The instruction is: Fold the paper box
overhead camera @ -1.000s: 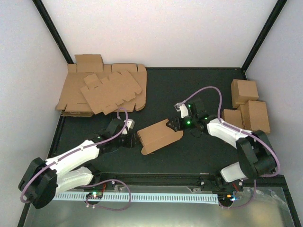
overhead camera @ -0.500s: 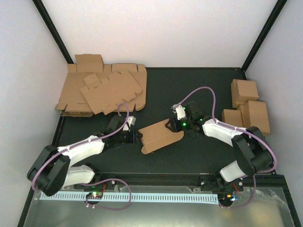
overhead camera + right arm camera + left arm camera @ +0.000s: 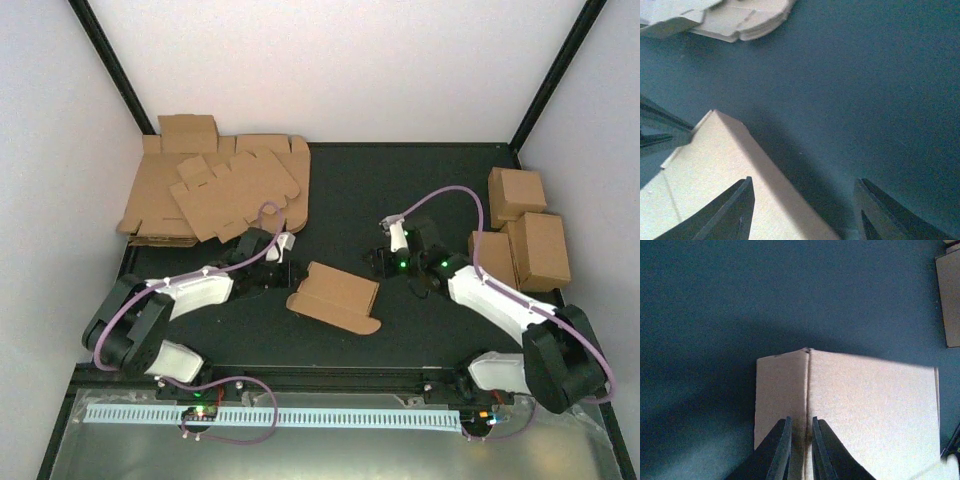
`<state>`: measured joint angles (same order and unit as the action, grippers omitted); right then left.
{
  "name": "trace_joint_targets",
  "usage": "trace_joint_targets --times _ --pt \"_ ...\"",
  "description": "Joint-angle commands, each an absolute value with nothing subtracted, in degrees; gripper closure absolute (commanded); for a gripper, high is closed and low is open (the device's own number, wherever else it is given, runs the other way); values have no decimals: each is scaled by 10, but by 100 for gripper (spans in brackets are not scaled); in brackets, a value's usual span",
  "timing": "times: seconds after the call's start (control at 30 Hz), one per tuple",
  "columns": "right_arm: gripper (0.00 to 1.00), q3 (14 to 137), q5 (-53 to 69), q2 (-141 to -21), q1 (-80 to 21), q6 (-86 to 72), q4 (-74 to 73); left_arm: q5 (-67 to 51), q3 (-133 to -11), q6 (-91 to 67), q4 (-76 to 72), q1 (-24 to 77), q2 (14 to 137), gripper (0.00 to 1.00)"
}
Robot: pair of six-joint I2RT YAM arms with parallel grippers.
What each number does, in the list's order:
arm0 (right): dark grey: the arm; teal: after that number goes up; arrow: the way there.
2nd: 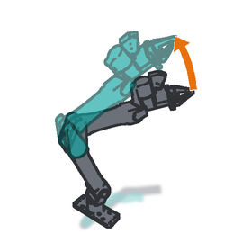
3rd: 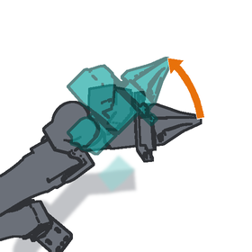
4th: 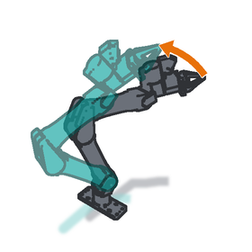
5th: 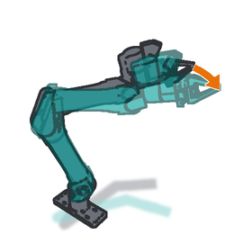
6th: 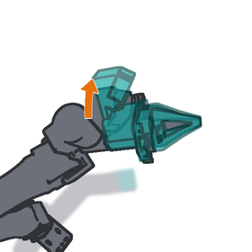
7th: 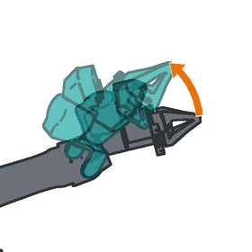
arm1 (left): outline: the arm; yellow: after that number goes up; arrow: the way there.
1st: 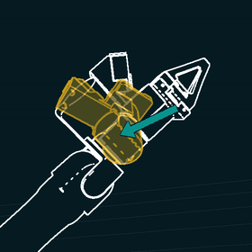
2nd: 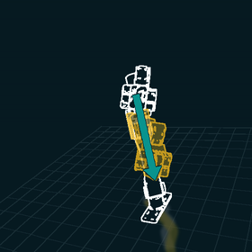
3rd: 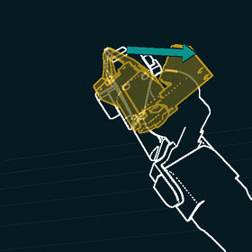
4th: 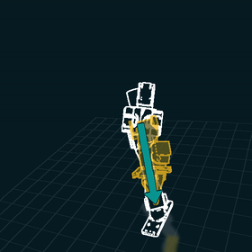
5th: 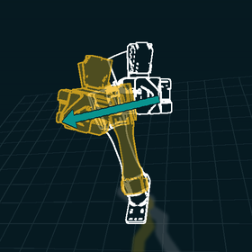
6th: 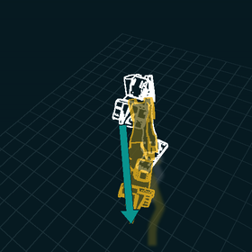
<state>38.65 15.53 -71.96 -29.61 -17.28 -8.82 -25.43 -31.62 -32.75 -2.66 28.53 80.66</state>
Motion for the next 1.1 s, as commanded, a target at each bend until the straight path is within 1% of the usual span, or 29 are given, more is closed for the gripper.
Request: trace_joint_targets --times 0.0,0.07,0.17,0.23,0.27,0.4,0.5,0.57,0.67,0.73,0.77,0.83,0.97,1.07 --pt "44 383 143 -753 -281 -190 -114 -291 -349 -312 -45 280 831 86" --pt "44 366 165 -747 -281 -206 -103 -295 -344 -314 -48 281 825 82" --pt "40 329 179 -716 -281 -232 -88 -288 -329 -306 -36 281 792 64" --pt "38 310 180 -693 -281 -240 -92 -278 -321 -294 -14 280 768 55" --pt "38 303 183 -681 -281 -243 -96 -275 -319 -288 0 281 760 53" --pt "37 274 212 -641 -281 -257 -110 -290 -316 -259 30 280 743 51" --pt "32 254 229 -608 -282 -276 -116 -301 -321 -236 39 280 751 50" --pt "31 240 237 -589 -282 -298 -114 -304 -329 -226 42 280 760 51" --pt "36 225 244 -577 -288 -327 -103 -308 -345 -215 52 280 781 55" --pt "36 220 245 -584 -299 -337 -97 -307 -352 -210 57 279 791 55" --pt "38 218 248 -589 -305 -341 -89 -307 -354 -208 59 280 792 56" --pt "43 210 259 -601 -315 -352 -68 -311 -355 -206 62 280 794 60" --pt "60 207 269 -618 -319 -361 -44 -350 -351 -204 55 280 803 77" --pt "64 215 270 -631 -319 -357 -39 -378 -353 -202 52 280 821 88"
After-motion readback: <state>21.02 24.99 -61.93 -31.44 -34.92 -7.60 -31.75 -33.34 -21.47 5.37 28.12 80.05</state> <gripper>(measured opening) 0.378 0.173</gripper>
